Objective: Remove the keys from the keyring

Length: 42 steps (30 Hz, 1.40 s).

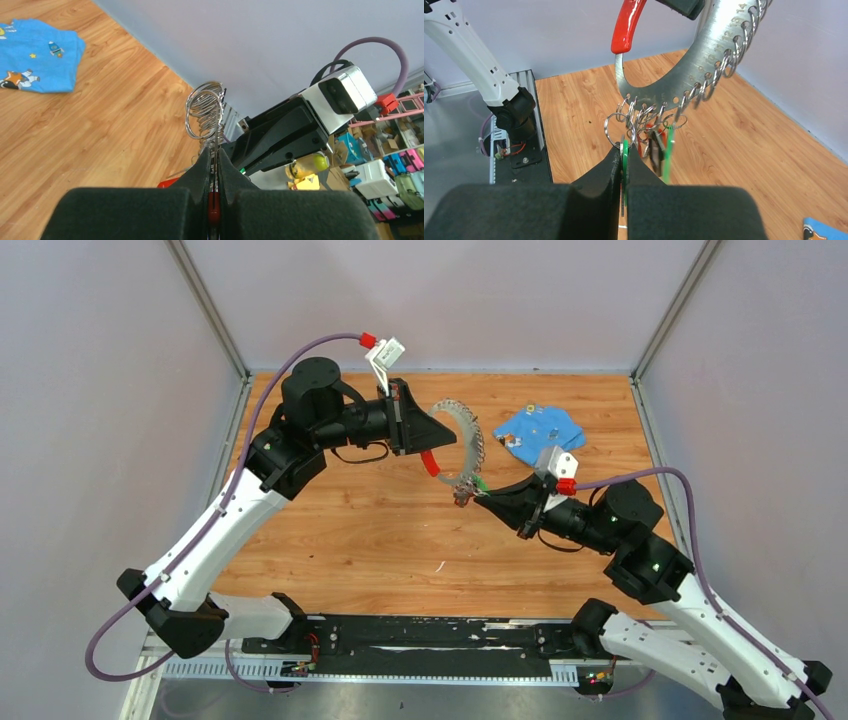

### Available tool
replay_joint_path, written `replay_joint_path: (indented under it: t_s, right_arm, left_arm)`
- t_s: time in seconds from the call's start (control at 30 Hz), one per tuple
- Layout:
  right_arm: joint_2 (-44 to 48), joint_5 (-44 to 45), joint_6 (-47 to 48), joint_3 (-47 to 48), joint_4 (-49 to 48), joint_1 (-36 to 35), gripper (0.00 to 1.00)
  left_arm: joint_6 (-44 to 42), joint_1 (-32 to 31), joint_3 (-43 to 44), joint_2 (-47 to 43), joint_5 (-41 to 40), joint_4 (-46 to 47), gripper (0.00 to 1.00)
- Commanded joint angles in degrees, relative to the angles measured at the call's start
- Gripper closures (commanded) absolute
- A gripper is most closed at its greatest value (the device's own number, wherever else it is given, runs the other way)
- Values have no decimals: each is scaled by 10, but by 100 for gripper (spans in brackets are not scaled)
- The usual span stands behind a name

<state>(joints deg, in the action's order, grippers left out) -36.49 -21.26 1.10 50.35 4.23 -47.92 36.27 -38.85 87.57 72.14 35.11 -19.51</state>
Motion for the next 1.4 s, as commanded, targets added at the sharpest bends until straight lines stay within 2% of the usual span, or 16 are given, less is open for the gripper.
replay_joint_path:
  t_s: [0.0, 0.27, 0.57, 1.37]
  right_arm:
    - [8, -7, 5, 24, -6, -7, 99]
    - [-11, -33, 4, 38, 9, -6, 99]
    - [-36, -67, -4, 48, 24, -6, 99]
    - [-45, -29, 1, 39, 38, -7, 99]
  left_arm:
    - [-31, -5, 26, -7, -16, -21, 100]
    - [-41, -16, 35, -2, -41, -42, 100]
    - [-20, -35, 39, -3, -75, -19, 100]
    - [16, -49, 35, -13, -85, 22, 100]
